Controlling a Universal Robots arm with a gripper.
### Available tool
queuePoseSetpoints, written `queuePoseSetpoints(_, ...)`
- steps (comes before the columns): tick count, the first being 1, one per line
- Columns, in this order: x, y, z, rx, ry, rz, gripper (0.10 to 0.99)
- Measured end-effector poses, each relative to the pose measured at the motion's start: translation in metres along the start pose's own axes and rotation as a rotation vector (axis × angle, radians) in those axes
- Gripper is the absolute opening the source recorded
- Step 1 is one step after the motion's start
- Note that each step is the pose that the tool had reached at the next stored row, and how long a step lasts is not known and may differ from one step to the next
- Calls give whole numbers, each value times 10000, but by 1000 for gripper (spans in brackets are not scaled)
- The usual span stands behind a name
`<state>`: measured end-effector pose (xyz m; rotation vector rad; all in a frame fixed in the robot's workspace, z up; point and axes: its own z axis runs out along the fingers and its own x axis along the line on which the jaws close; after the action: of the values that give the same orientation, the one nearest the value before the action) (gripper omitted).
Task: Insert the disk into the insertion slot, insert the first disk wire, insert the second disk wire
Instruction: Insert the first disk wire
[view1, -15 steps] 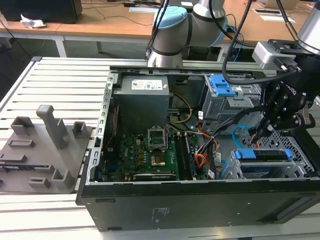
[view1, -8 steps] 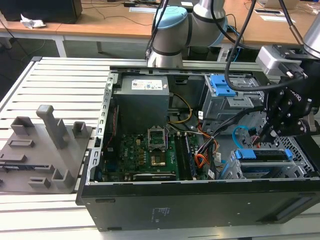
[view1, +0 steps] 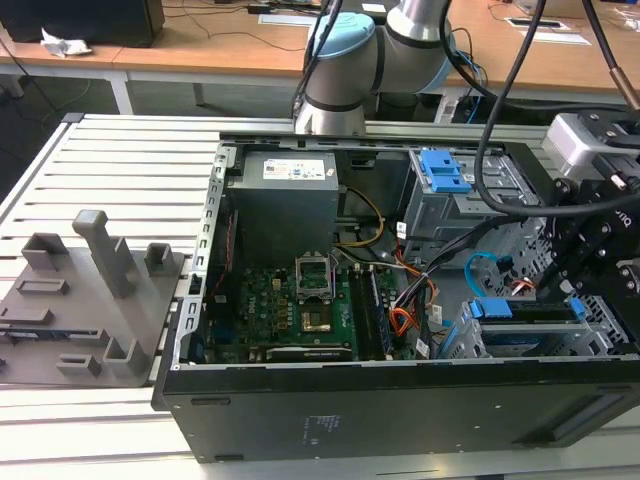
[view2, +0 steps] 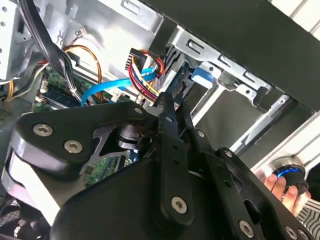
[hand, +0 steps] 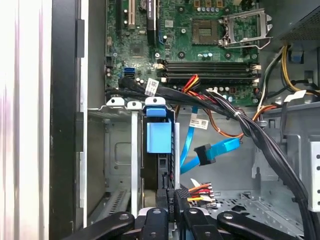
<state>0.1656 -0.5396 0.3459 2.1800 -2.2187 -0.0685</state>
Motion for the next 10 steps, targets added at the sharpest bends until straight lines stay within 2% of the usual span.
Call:
queuePoseSetpoints(4,45,-8,31,-10,-62,-3,180)
queuePoseSetpoints(5,46,-9,41,-15,-106,-4,180)
queuePoseSetpoints(6,46,-11,53,-20,-205,-10,180)
queuePoseSetpoints(7,46,-14,59,-23,-253,-13,180)
queuePoseSetpoints(10,51,-31,65,-31,-285,-14,180)
